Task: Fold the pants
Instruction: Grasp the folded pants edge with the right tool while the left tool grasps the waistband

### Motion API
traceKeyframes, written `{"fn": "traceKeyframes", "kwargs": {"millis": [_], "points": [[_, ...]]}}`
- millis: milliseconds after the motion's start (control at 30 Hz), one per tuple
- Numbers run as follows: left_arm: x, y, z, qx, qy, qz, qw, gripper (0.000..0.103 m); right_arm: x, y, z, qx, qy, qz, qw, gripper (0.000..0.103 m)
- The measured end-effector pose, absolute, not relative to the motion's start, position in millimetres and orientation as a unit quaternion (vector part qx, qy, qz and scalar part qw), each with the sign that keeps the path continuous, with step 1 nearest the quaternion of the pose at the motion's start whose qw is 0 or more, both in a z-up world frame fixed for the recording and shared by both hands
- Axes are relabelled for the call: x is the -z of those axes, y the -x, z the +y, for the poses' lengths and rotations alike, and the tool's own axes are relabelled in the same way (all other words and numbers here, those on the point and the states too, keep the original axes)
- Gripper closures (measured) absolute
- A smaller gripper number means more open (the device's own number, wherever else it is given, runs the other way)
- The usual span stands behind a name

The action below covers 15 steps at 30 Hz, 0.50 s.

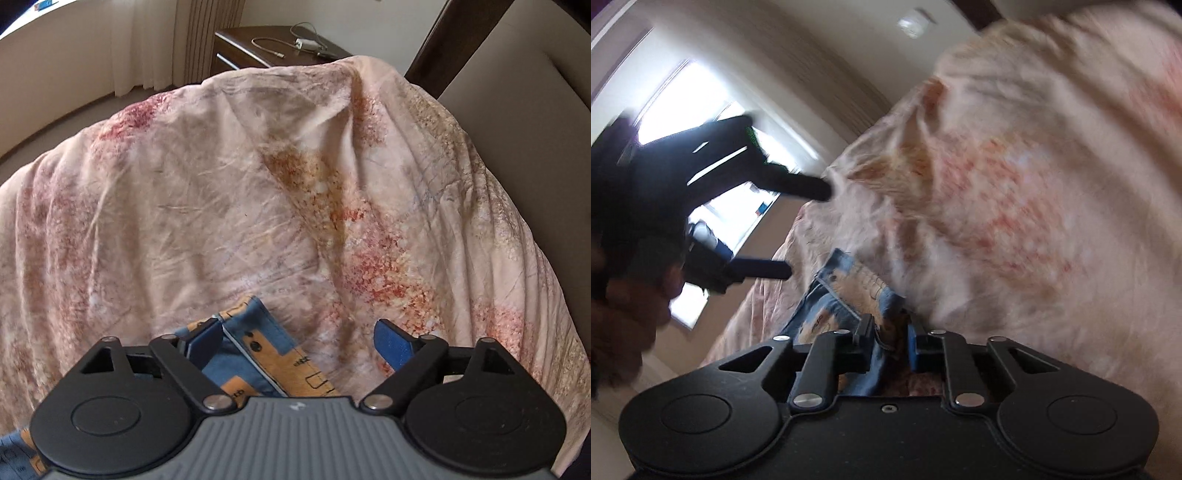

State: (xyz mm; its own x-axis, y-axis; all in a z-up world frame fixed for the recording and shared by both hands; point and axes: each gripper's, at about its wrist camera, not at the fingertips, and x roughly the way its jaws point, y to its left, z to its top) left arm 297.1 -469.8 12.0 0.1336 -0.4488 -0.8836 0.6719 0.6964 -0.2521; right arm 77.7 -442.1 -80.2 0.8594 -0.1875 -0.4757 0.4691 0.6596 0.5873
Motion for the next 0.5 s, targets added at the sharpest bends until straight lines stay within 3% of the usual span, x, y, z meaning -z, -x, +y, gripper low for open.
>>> {"fn": "traceKeyframes", "kwargs": {"millis": [233, 333, 500], "points": [[-21.6, -289.8, -480.1, 0.361, -0.132, 0.55, 0.741, 0.017, 55.2, -93.4, -377.7, 0.156, -0.111, 0.199, 0.961, 0.087], [-21.4, -282.0, -486.8, 0.362, -0.176, 0.548, 0.733, 0.017, 54.5, -94.5, -364.3, 0.148, -0.062, 0.2, 0.967, 0.087], [-10.9, -268.2, -496.7, 0.348, -0.235, 0.546, 0.725, 0.027, 55.3, -94.3, -356.6, 0.143, -0.032, 0.204, 0.968, 0.087]]}}
